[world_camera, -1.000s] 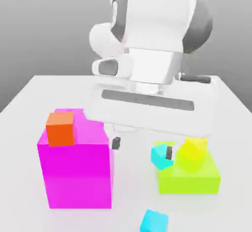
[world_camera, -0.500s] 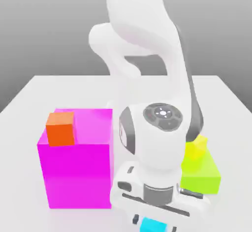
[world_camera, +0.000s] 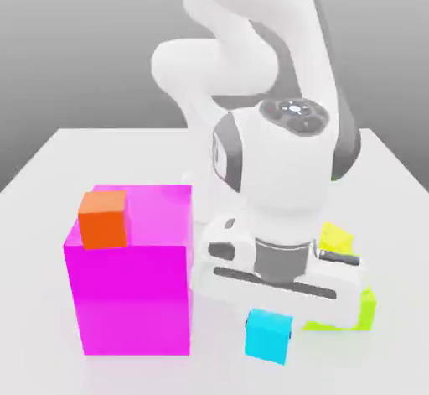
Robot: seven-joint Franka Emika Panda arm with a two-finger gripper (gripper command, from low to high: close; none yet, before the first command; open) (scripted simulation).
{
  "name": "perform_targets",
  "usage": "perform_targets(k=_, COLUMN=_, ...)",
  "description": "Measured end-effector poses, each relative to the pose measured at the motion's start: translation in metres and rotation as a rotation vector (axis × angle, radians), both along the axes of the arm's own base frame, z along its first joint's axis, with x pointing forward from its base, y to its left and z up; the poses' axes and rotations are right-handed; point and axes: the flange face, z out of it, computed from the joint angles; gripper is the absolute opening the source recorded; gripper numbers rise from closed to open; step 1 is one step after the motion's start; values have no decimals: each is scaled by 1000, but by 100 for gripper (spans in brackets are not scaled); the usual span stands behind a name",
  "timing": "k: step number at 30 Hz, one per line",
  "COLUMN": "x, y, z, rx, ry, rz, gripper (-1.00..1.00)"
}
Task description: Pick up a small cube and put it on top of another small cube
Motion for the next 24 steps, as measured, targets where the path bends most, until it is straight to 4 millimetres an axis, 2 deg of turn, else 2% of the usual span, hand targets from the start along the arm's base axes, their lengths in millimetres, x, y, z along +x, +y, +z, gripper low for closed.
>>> perform_targets(k=4, x=-34, y=13, z=25, rx=-13, ry=6, rz=131, gripper=-100)
perform_targets(k=7, x=-59, y=13, z=41, rx=-11, ry=9, rz=209, gripper=-100)
perform_targets(k=14, x=-121, y=20, z=67, rx=35, ry=8, rz=417, gripper=-100)
perform_targets(k=16, x=-131, y=21, z=61, rx=48, ry=7, rz=454, gripper=-100)
perform_targets(k=21, x=-134, y=21, z=11, rx=51, ry=7, rz=466, gripper=-100)
perform_targets(k=22, x=-135, y=21, z=6, rx=51, ry=7, rz=467, gripper=100)
perform_targets(k=24, x=-135, y=21, z=6, rx=51, ry=7, rz=467, gripper=100)
